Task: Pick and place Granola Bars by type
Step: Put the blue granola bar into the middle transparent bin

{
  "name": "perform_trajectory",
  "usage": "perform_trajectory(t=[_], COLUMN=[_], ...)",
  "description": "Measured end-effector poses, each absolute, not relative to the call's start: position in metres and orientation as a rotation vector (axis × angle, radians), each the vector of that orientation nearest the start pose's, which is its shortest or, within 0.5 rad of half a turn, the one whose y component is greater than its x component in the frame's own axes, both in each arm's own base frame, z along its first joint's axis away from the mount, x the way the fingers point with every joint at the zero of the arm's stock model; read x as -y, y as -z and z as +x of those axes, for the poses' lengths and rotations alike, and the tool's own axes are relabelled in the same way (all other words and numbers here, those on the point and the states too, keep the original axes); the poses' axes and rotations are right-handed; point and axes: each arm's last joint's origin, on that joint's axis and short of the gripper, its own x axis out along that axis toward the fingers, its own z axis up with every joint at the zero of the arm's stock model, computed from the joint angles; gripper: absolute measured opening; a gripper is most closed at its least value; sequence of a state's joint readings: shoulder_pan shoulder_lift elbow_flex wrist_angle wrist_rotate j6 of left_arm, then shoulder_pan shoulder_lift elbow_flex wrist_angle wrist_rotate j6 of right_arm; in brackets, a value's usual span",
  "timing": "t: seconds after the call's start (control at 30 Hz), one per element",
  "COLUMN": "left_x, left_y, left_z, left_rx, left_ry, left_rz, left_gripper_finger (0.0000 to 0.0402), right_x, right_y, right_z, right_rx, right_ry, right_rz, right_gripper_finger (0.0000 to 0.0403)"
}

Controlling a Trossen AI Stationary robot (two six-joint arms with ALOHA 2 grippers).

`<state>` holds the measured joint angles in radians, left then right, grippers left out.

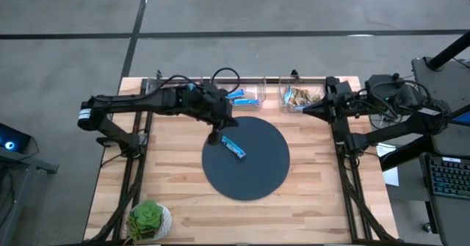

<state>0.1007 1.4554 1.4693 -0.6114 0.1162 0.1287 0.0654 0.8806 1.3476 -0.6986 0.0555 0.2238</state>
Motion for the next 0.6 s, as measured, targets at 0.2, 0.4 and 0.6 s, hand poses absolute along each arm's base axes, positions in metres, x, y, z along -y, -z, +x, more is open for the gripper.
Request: perform_trajectory(t=[0.2, 0.4, 0.6], left_x=[-0.032, -0.034, -0.035], left_y=[-0.363, -0.345, -0.322], left_z=[0.317, 0.329, 0.34], left_rx=[-0.67, -0.741, -0.846], left_ry=[0.052, 0.054, 0.061], left_rz=[0.057, 0.047, 0.032], left_gripper_finger=[0.0, 0.0, 0.0], right_x=[-0.008, -0.008, -0.008], right_y=[-0.446, -0.442, -0.441], right_z=[0.139, 0.141, 0.144], right_rx=[-0.242, -0.253, -0.262], right_ry=[0.017, 0.02, 0.021], right_rz=[0.213, 0.219, 0.219], right_gripper_finger=[0.0009, 0.0009, 0.0009])
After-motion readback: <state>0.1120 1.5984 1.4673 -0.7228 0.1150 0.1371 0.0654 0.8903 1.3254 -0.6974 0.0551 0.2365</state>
